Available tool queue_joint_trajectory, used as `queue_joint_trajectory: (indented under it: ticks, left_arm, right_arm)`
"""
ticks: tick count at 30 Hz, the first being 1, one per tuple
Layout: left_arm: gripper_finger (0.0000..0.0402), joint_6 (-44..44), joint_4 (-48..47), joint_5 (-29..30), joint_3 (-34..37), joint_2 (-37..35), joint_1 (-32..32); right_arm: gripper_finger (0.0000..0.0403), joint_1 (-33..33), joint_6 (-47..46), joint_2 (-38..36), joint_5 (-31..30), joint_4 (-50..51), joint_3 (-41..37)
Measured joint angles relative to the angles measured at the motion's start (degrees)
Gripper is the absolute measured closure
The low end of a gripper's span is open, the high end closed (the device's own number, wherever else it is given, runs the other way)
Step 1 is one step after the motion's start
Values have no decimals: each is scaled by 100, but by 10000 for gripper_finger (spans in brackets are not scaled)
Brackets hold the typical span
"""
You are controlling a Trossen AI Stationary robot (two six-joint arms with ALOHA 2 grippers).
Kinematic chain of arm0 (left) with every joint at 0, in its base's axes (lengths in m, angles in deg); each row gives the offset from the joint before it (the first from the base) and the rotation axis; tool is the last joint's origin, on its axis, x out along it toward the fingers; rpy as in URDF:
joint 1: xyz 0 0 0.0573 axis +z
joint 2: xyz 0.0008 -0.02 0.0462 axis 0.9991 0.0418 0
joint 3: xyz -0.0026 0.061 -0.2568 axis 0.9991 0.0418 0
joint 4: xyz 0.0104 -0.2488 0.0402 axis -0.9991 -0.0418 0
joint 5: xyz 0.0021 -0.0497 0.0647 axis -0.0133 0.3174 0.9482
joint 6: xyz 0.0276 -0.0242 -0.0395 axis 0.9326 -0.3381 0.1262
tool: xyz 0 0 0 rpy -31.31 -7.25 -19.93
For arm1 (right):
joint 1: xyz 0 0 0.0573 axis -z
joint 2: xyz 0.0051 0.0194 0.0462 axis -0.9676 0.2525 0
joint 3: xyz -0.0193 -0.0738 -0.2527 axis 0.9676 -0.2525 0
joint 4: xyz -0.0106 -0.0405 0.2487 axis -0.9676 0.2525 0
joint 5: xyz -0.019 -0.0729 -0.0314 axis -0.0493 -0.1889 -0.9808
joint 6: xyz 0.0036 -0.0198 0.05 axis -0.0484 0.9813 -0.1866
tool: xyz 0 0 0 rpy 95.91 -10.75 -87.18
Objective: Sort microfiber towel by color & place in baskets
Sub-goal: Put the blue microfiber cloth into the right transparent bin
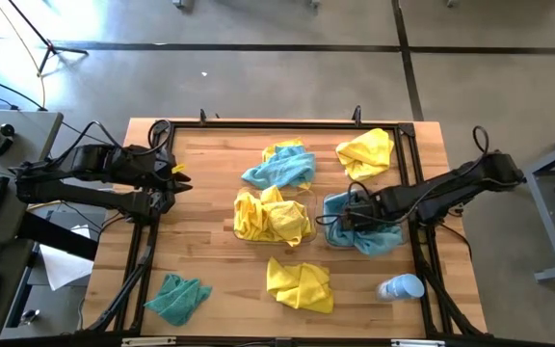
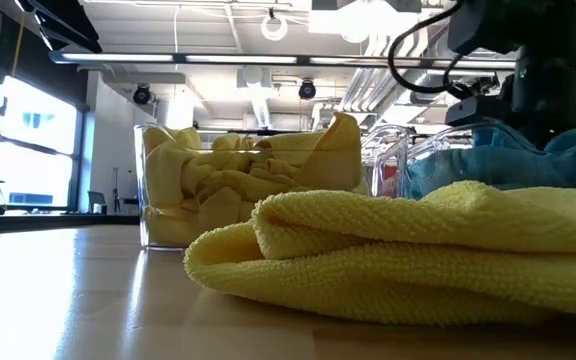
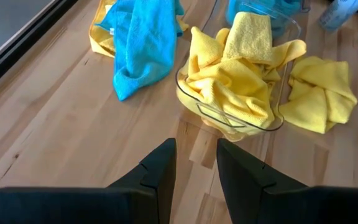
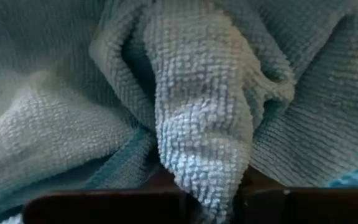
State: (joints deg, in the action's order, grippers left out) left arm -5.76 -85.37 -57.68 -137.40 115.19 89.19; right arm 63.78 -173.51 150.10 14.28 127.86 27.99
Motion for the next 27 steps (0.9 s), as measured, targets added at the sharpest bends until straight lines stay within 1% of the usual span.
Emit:
queue_joint_trajectory:
  ticks: [3,7,10,12,19,22,27]
  left_arm:
    - [300,-49,0,0,0,0,0]
    - [300,-96,0,24,0,4,-2]
    - [300,-99,2,37,0,2,-2]
    - [300,-106,1,39,0,2,-2]
    - [300,-194,2,42,0,2,-2]
    - [300,-218,1,46,0,2,-2]
    - [300,-249,2,46,0,2,-2]
  right_arm:
    - [358,-2,-126,7,11,-18,-95]
    - [314,-2,-86,22,11,72,-25]
    - [286,-2,73,32,18,314,206]
    - [274,-2,189,32,31,725,477]
    - [268,-7,372,-67,-218,2561,1960]
    - [268,-7,478,-70,-438,2989,2543]
    - [268,-7,767,-70,-904,3507,3172]
